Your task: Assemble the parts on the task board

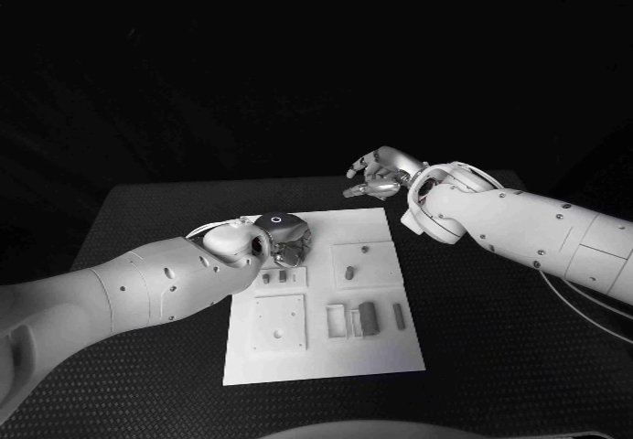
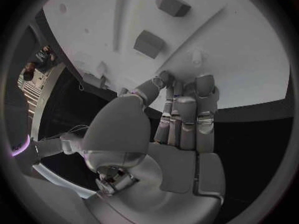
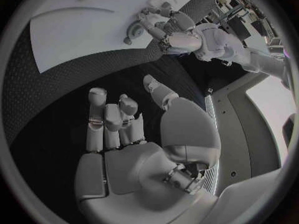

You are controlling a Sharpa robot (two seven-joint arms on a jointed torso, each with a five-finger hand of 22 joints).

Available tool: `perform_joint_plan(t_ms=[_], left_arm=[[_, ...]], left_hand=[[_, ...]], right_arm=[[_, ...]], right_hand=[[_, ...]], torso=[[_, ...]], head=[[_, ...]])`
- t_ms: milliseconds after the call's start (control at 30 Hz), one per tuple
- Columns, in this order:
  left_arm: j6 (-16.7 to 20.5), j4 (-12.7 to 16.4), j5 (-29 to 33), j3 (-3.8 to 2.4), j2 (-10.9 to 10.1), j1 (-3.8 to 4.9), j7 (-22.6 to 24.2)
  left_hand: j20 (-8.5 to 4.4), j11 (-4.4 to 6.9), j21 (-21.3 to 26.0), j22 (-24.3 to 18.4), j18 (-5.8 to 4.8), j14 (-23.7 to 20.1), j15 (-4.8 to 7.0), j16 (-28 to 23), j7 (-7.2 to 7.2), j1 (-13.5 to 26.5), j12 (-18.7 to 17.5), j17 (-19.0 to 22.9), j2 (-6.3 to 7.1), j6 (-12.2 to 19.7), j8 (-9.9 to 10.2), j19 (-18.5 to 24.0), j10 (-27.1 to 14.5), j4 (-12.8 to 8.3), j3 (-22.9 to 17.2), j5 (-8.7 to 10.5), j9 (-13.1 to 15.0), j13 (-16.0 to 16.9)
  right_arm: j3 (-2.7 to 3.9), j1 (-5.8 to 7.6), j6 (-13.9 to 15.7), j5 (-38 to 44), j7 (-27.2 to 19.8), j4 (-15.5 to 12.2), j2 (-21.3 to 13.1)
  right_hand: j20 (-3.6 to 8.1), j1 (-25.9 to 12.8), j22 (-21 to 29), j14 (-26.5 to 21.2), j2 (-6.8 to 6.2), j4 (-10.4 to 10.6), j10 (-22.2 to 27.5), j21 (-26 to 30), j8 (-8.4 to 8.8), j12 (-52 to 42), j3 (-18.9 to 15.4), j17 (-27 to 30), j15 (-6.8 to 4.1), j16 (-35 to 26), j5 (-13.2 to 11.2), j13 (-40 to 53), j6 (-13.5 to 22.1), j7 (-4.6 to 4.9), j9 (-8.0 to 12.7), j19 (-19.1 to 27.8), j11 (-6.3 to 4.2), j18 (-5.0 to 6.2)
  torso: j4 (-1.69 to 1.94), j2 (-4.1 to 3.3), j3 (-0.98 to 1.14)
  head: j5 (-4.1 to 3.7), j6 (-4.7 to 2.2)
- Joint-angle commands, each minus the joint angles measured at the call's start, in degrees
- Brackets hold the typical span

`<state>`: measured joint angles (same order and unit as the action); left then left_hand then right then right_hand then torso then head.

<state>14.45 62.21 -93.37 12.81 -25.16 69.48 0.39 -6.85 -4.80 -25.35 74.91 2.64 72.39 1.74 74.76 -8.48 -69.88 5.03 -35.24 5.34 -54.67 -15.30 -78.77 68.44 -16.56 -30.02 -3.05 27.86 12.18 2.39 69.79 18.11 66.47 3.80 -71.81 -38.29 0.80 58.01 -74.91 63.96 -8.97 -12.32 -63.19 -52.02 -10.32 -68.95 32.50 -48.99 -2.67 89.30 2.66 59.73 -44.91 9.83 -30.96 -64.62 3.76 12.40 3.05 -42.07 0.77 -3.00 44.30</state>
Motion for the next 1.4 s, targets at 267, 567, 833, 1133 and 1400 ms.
perform_joint_plan(t_ms=[267, 567, 833, 1133, 1400], left_arm=[[-1.9, -0.6, -0.4, 0.29, 0.2, -0.68, 0.3], [-3.0, -0.6, -0.4, 0.29, 0.2, -0.76, 0.3], [-3.0, -0.8, -0.4, 0.29, 0.2, -1.01, 0.0], [-1.4, -0.7, -0.4, 0.28, 0.1, -1.24, 0.1], [0.8, -0.3, 0.2, 0.27, -0.1, -1.34, 0.6]], left_hand=[[-0.50, 0.34, -0.1, 1.0, 6.79, 0.6, 0.30, 0.1, 0.06, 0.3, -0.2, 0.2, -0.82, -0.7, -0.5, -0.3, 1.2, 0.0, -0.5, -0.27, -0.1, -0.1], [-0.80, 0.86, -0.1, 1.0, 6.56, 0.7, 0.81, 0.0, 0.47, 0.3, 0.1, 0.5, -1.06, -1.6, -1.0, -0.4, 2.6, 0.0, -0.7, -0.27, -0.1, 0.3], [-0.95, 0.93, 0.0, 1.0, 6.42, 0.8, 0.89, -0.2, 0.70, -0.1, -0.1, 0.7, -1.28, -2.1, -1.2, -0.5, 2.8, -0.1, -1.0, -0.30, -0.1, 0.3], [-1.12, 1.25, 0.3, 0.9, 6.10, 1.0, 1.19, -0.5, 1.05, -1.0, 0.0, 1.1, -2.00, -3.1, -1.7, -0.5, 3.9, -0.1, -2.3, -0.18, 0.0, 0.5], [-1.32, 1.74, 0.4, 0.9, 5.97, 1.1, 1.67, -0.6, 1.47, -1.4, 0.4, 1.3, -2.38, -4.2, -2.3, -0.7, 5.2, 0.0, -3.2, -0.20, 0.2, 0.8]], right_arm=[[0.03, -0.02, -0.6, 0.1, -0.4, 0.0, 0.1], [0.03, -0.02, -0.6, 0.1, -0.4, 0.1, 0.2], [0.03, -0.02, -0.6, 0.1, -0.4, 0.1, 0.2], [0.03, -0.02, -0.6, 0.1, -0.5, 0.1, 0.2], [0.03, -0.02, -0.6, 0.1, -0.5, 0.1, 0.2]], right_hand=[[0.27, 0.2, -0.9, -0.3, 0.57, 0.0, 0.4, 0.3, -0.31, -0.2, -0.4, 0.1, 0.11, -0.1, 0.2, -0.1, 0.0, 0.35, 0.1, 0.0, -0.13, 2.60], [0.27, 0.2, -0.9, -0.3, 0.58, 0.0, 0.4, 0.3, -0.32, -0.2, -0.4, 0.1, 0.12, -0.1, 0.2, -0.1, 0.0, 0.35, 0.1, 0.0, -0.13, 2.60], [0.27, 0.2, -0.9, -0.3, 0.58, 0.0, 0.4, 0.3, -0.32, -0.2, -0.4, 0.1, 0.12, -0.1, 0.2, -0.1, 0.0, 0.35, 0.1, 0.0, -0.13, 2.60], [0.27, 0.2, -0.9, -0.3, 0.59, 0.0, 0.4, 0.3, -0.33, -0.3, -0.4, 0.1, 0.12, -0.1, 0.2, -0.1, 0.0, 0.35, 0.1, -0.1, -0.13, 2.60], [0.28, 0.2, -1.0, -0.3, 0.59, 0.0, 0.4, 0.3, -0.33, -0.3, -0.4, 0.1, 0.12, -0.1, 0.2, -0.1, 0.0, 0.35, 0.1, -0.1, -0.13, 2.60]], torso=[[0.06, 0.06, -0.01], [0.04, 0.05, -0.03], [0.05, 0.06, -0.03], [0.01, 0.04, 0.00], [-0.01, 0.02, 0.03]], head=[[0.00, 0.15], [0.00, 0.22], [0.09, 0.38], [0.11, 0.41], [0.11, 0.26]])
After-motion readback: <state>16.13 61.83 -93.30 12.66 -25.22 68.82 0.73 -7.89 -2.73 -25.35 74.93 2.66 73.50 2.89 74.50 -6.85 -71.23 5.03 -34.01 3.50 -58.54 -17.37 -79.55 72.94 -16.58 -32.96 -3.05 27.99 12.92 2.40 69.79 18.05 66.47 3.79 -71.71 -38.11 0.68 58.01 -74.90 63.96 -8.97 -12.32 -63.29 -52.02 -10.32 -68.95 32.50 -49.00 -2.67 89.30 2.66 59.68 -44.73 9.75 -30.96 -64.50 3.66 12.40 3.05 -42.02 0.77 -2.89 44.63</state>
